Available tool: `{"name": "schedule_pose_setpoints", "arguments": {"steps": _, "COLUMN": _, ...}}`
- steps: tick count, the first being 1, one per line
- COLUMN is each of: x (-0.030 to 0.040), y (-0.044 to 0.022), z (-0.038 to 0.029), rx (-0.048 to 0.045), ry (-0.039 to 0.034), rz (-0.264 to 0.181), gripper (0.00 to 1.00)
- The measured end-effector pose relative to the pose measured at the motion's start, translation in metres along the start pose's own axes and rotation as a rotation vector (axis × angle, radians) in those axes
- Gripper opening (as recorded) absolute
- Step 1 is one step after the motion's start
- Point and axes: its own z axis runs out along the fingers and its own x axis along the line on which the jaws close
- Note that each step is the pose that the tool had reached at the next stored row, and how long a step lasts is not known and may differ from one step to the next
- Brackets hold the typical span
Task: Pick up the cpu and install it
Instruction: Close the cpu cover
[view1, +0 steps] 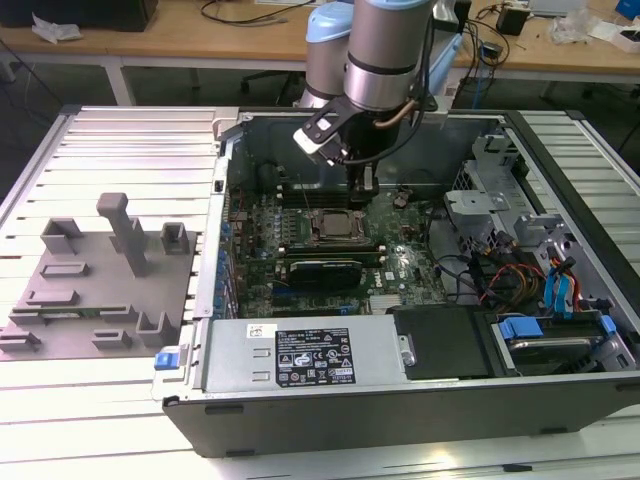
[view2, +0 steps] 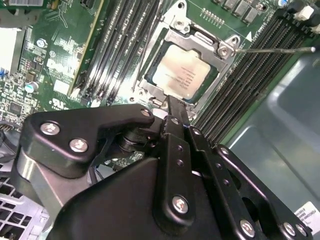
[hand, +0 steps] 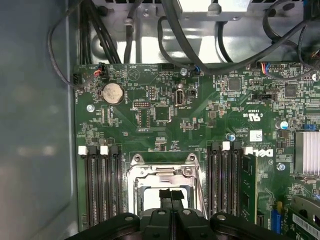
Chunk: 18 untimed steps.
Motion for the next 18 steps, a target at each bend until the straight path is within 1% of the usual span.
{"name": "schedule_pose_setpoints", "arguments": {"steps": 2, "x": -0.0036, "y": -0.0014, "z": 0.0017, "rx": -0.0023, "ry": 0.0011, "rz": -0.005, "gripper": 0.11}}
{"name": "schedule_pose_setpoints", "arguments": {"steps": 4, "x": -0.0048, "y": -0.0032, "z": 0.0028, "rx": -0.0038, "ry": 0.0019, "rz": -0.008, "gripper": 0.11}}
{"name": "schedule_pose_setpoints", "arguments": {"steps": 8, "x": -0.0056, "y": -0.0078, "z": 0.0045, "rx": -0.0067, "ry": 0.0027, "rz": -0.012, "gripper": 0.11}}
{"name": "schedule_pose_setpoints", "arguments": {"steps": 10, "x": -0.0056, "y": -0.0108, "z": 0.0057, "rx": -0.0087, "ry": 0.0038, "rz": -0.015, "gripper": 0.11}}
{"name": "schedule_pose_setpoints", "arguments": {"steps": 11, "x": -0.0058, "y": -0.0139, "z": 0.0065, "rx": -0.0103, "ry": 0.0050, "rz": -0.018, "gripper": 0.11}}
{"name": "schedule_pose_setpoints", "arguments": {"steps": 12, "x": -0.0057, "y": -0.0151, "z": 0.0068, "rx": -0.0110, "ry": 0.0053, "rz": -0.020, "gripper": 0.11}}
{"name": "schedule_pose_setpoints", "arguments": {"steps": 14, "x": -0.0057, "y": -0.0151, "z": 0.0068, "rx": -0.0111, "ry": 0.0053, "rz": -0.026, "gripper": 0.11}}
{"name": "schedule_pose_setpoints", "arguments": {"steps": 18, "x": -0.0057, "y": -0.0154, "z": 0.0069, "rx": -0.0112, "ry": 0.0050, "rz": -0.053, "gripper": 0.11}}
